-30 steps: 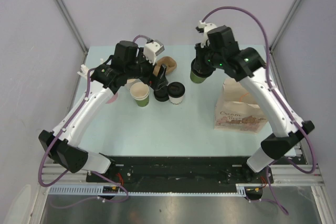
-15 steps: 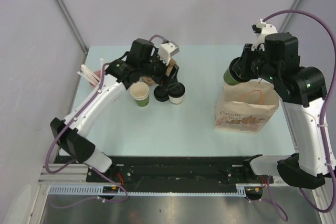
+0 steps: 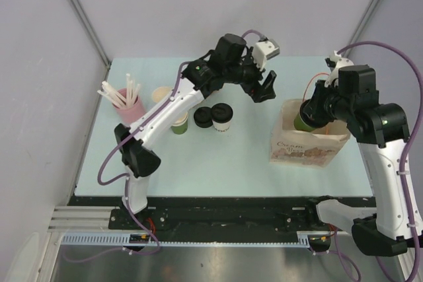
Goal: Pack the takeout coffee
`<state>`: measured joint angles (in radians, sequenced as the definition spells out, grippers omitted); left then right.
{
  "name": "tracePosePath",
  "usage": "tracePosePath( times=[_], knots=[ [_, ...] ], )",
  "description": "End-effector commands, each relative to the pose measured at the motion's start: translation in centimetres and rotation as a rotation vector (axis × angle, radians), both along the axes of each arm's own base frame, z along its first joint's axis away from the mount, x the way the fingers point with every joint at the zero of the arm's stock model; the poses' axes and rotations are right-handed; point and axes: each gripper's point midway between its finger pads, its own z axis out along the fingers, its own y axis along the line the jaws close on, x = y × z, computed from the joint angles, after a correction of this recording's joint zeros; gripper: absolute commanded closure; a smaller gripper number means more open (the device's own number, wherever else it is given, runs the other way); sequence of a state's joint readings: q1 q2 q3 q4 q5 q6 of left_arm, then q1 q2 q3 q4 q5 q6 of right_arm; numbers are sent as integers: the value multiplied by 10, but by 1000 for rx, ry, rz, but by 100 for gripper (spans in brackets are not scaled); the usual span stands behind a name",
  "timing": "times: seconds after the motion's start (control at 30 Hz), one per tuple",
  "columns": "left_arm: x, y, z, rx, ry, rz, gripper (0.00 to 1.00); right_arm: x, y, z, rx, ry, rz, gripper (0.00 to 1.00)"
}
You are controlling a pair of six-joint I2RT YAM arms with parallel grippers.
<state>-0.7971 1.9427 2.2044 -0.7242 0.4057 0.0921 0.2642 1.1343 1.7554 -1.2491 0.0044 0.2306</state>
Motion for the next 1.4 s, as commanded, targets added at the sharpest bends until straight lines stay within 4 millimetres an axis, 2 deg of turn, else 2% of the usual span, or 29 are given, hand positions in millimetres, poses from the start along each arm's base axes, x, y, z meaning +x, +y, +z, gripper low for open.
tracePosePath(
  times=[0.0, 0.07, 0.1, 0.27, 0.43, 0.57, 0.73, 0.8, 0.93, 0.97, 1.03, 1.2, 1.37],
  knots=[
    [-10, -30, 11, -45, -7, -49, 14, 9, 2, -34, 26, 46, 32, 100],
    [-7, -37, -1, -22, -6, -38, 15, 13, 3, -37, 38, 30, 39, 100],
    [-9, -42, -2, -18, -14, -41, 16, 13, 7, -48, 49, 50, 62, 100],
    [-13, -57, -27, 21, 10, -51, 20, 23, 10, -52, 51, 17, 70, 100],
    [-9, -59, -42, 44, 34, -30, 40, 33, 10, -65, 39, 30, 64, 100],
    [-15, -60, -50, 48, 71, -48, 47, 37, 13, -81, 42, 70, 58, 100],
    [-25, -60, -50, 35, 120, -64, 60, 45, 20, -90, 33, 86, 73, 100],
    [-28, -60, -49, 30, 128, -75, 68, 46, 24, -95, 26, 98, 81, 100],
    [-25, -60, -59, 47, 136, -65, 86, 46, 30, -113, 0, 144, 99, 100],
    [-25, -60, -62, 54, 142, -65, 93, 46, 29, -116, -5, 149, 95, 100],
    [-26, -60, -66, 60, 147, -64, 99, 44, 29, -125, -14, 166, 100, 100],
    [-30, -61, -68, 52, 190, -62, 99, 42, 30, -142, -16, 184, 110, 100],
    [-28, -61, -61, 36, 191, -39, 100, 42, 34, -162, -40, 216, 112, 100]
  ],
)
